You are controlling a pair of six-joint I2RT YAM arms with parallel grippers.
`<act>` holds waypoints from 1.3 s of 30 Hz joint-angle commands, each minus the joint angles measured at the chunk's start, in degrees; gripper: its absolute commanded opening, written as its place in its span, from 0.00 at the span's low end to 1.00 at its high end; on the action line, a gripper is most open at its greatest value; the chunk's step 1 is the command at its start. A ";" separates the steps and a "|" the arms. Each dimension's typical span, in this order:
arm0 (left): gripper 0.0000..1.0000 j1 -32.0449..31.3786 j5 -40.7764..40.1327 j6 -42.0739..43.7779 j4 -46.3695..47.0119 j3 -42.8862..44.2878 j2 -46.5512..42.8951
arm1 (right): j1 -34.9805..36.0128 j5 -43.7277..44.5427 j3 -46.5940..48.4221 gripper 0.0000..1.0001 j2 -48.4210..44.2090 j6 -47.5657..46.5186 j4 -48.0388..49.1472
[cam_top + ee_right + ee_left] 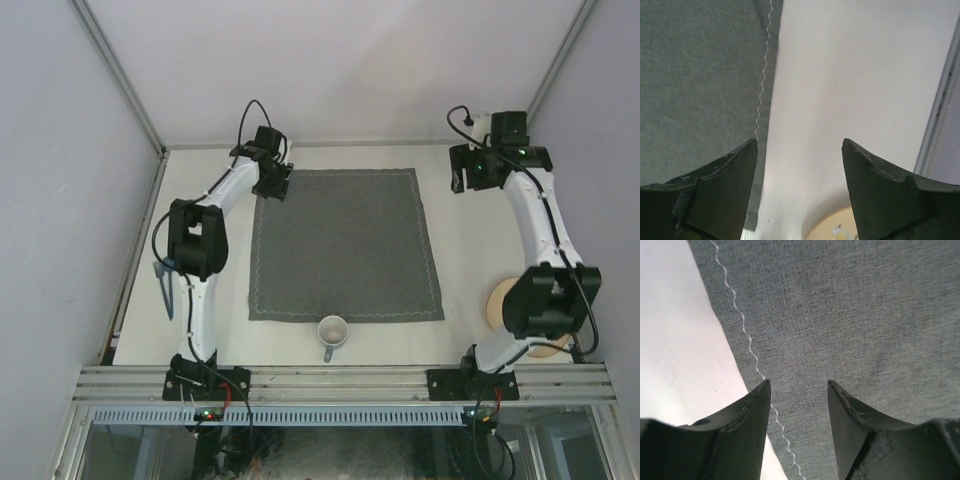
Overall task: Set the dinner table for one person
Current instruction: Flatten out the napkin at the center of the board.
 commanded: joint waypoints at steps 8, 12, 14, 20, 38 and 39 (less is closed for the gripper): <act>0.54 -0.03 -2.44 0.26 -9.74 9.00 5.78 | -4.70 -1.98 -12.71 0.69 -20.65 -3.00 -3.03; 0.51 0.22 -4.48 1.44 -9.03 8.03 5.36 | -4.96 -2.73 -12.65 0.69 -22.74 -2.60 -3.79; 0.50 0.37 -4.59 1.58 -9.23 7.84 5.48 | -5.05 -2.72 -12.67 0.69 -23.33 -2.59 -4.19; 0.42 0.77 -4.35 1.55 -8.69 6.78 5.89 | -5.34 -3.10 -13.07 0.69 -24.16 -2.35 -5.28; 0.34 1.25 -0.86 0.74 -9.07 4.55 7.60 | -5.61 -2.82 -13.61 0.69 -26.17 -1.98 -5.72; 0.32 1.30 -0.55 0.64 -9.15 4.48 7.74 | -5.57 -2.90 -13.61 0.69 -26.20 -1.98 -5.73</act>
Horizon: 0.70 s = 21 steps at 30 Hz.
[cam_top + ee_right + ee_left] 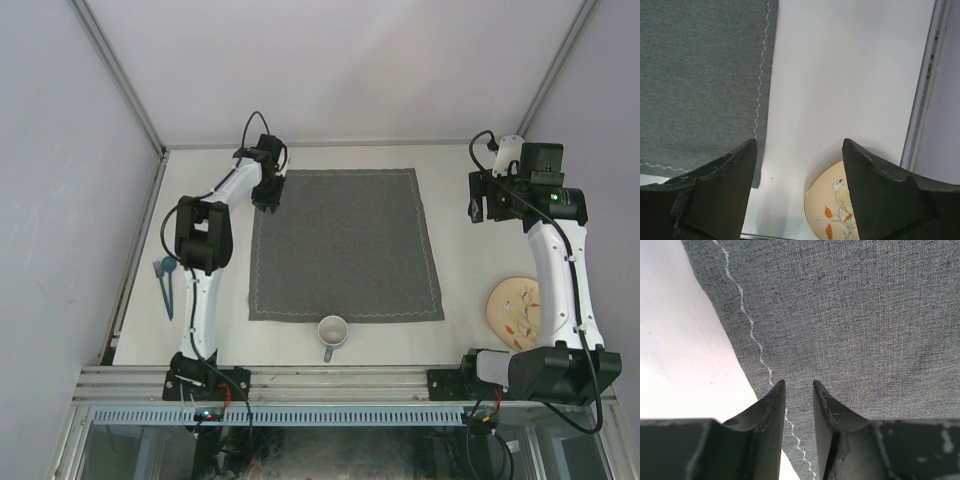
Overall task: Set the dinner table for one person
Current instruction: Flatten out the napkin at the center of the board.
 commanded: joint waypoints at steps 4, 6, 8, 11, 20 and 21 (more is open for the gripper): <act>0.31 0.66 2.42 0.03 -0.57 -0.26 1.15 | -0.22 -0.23 0.29 0.69 -1.96 0.39 0.75; 0.31 0.74 2.67 0.03 -0.57 -0.17 1.32 | -0.25 -0.18 0.34 0.69 -1.96 0.45 0.72; 0.30 0.78 2.86 0.03 -0.61 0.00 1.62 | -0.22 0.06 0.41 0.69 -2.05 0.44 0.66; 0.26 0.71 3.24 0.03 -1.15 0.71 2.25 | -0.24 0.29 0.40 0.69 -2.13 0.51 0.61; 0.10 0.84 4.74 0.03 -1.16 1.36 3.06 | -0.22 0.82 1.10 0.70 -1.88 0.52 0.24; 0.09 0.91 4.82 -0.02 -1.10 1.35 3.02 | -0.22 0.85 1.26 0.70 -1.76 0.59 0.15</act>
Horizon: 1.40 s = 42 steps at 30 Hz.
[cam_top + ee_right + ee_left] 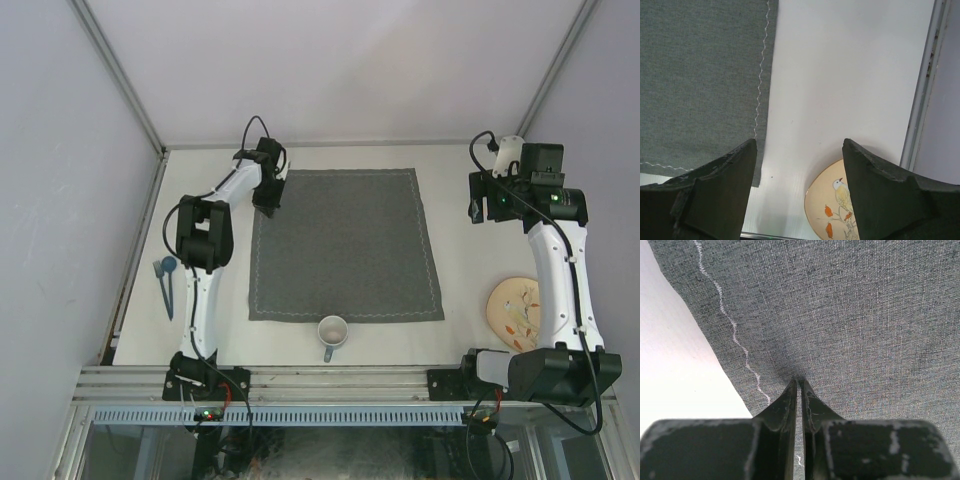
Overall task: Set the dinner table for one person
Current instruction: Flatten out the napkin at the center of the board.
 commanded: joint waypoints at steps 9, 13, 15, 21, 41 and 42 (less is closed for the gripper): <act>0.06 1.20 2.17 -0.27 -0.92 1.92 1.22 | -0.10 0.59 2.28 0.70 -0.24 1.00 0.14; 0.06 2.18 2.65 -0.75 -2.20 3.40 2.07 | 0.11 0.50 2.31 0.69 0.12 1.25 0.32; 0.05 2.65 3.02 -1.00 -2.66 3.92 2.33 | 0.28 0.51 2.37 0.70 0.30 1.32 0.37; 0.05 3.43 3.88 -1.81 -3.13 4.31 2.80 | 0.65 0.56 2.42 0.70 0.67 1.55 0.41; 0.25 3.56 4.74 -1.36 -2.08 3.20 1.71 | 1.64 1.36 1.88 0.70 0.27 1.91 0.35; 0.26 3.63 4.94 -1.23 -1.96 3.05 1.56 | 1.65 1.39 1.88 0.70 0.25 2.00 0.33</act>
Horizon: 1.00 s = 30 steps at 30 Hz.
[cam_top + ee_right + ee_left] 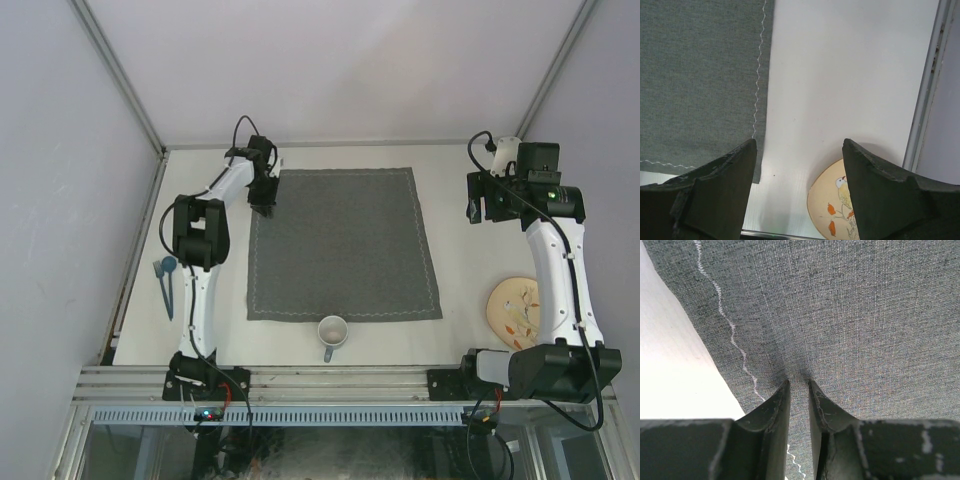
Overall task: Set the dinner table for one person
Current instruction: Flatten out the napkin at the center of the board.
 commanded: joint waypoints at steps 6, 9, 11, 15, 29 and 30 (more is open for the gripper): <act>0.21 0.70 8.61 -0.71 2.29 -2.27 -7.17 | 0.41 1.62 1.05 0.70 -1.21 0.83 1.75; 0.19 0.28 8.48 -1.78 8.30 -7.41 -17.43 | 0.31 1.77 -0.22 0.70 -1.73 0.59 2.65; 0.23 0.28 7.16 -2.02 11.03 -9.45 -22.94 | 0.22 1.46 -1.24 0.70 -2.03 0.67 3.68; 0.27 0.40 1.91 -1.68 15.16 -13.49 -33.92 | -0.07 0.87 -3.18 0.70 -2.46 0.86 4.99; 0.28 5.44 -10.77 5.33 31.51 -49.91 -80.46 | -4.90 -4.08 -14.99 0.70 -13.78 -3.17 8.67; 0.28 5.52 -10.38 5.52 31.63 -52.65 -81.90 | -5.39 -4.68 -16.12 0.71 -15.02 -3.64 8.76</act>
